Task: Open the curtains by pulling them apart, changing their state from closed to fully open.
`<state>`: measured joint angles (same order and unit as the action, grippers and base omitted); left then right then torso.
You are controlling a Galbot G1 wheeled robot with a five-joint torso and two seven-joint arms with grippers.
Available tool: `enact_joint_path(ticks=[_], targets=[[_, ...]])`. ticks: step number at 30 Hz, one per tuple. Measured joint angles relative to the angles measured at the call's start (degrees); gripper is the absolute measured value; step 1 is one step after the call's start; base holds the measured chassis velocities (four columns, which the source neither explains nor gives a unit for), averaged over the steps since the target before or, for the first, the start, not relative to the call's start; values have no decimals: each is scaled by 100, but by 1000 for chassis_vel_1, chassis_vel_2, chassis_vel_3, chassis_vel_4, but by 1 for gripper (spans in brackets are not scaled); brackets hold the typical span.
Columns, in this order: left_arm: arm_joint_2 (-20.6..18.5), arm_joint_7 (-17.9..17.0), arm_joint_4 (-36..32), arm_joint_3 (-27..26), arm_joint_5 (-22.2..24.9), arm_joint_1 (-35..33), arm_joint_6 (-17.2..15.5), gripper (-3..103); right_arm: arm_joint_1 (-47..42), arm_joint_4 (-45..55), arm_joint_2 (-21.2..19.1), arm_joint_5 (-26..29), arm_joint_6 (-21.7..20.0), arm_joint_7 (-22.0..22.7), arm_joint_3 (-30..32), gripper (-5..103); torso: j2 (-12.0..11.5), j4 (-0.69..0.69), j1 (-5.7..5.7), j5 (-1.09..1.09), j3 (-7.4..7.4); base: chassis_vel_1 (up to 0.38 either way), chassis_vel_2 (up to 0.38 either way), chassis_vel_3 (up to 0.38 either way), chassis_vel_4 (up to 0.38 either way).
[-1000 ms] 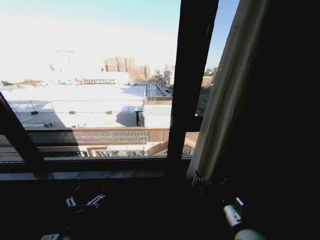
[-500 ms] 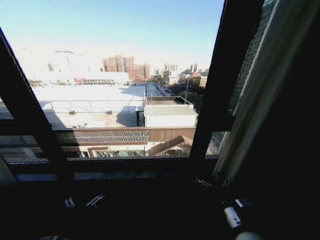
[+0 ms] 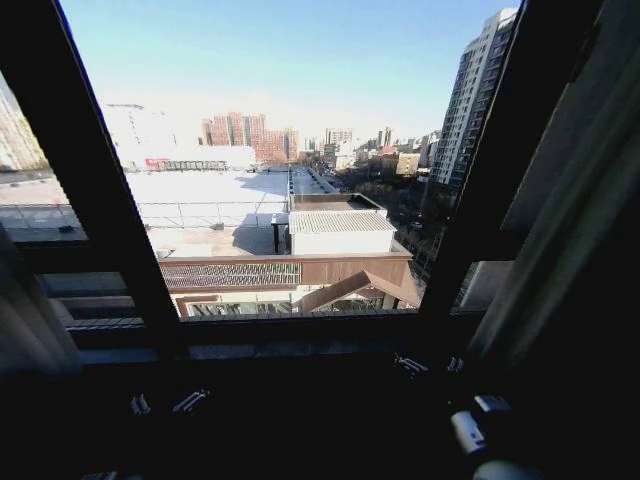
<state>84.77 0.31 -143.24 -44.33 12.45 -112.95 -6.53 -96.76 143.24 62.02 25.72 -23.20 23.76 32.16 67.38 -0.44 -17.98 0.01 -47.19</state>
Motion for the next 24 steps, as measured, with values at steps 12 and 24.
enact_joint_path(ticks=[12, 24], targets=[[65, 0, 0, -18, -9, 15, 49, 100, 55, 0, -40, 23, -5, 0, -17, 100, 0, 0, -1, 0, 0, 349, 365, -358, -355], [94, -2, 0, -12, -15, 6, 57, 100, 50, 0, -37, 31, -21, -6, -66, 100, 0, -1, 0, 4, 0, 365, 357, -362, -351]])
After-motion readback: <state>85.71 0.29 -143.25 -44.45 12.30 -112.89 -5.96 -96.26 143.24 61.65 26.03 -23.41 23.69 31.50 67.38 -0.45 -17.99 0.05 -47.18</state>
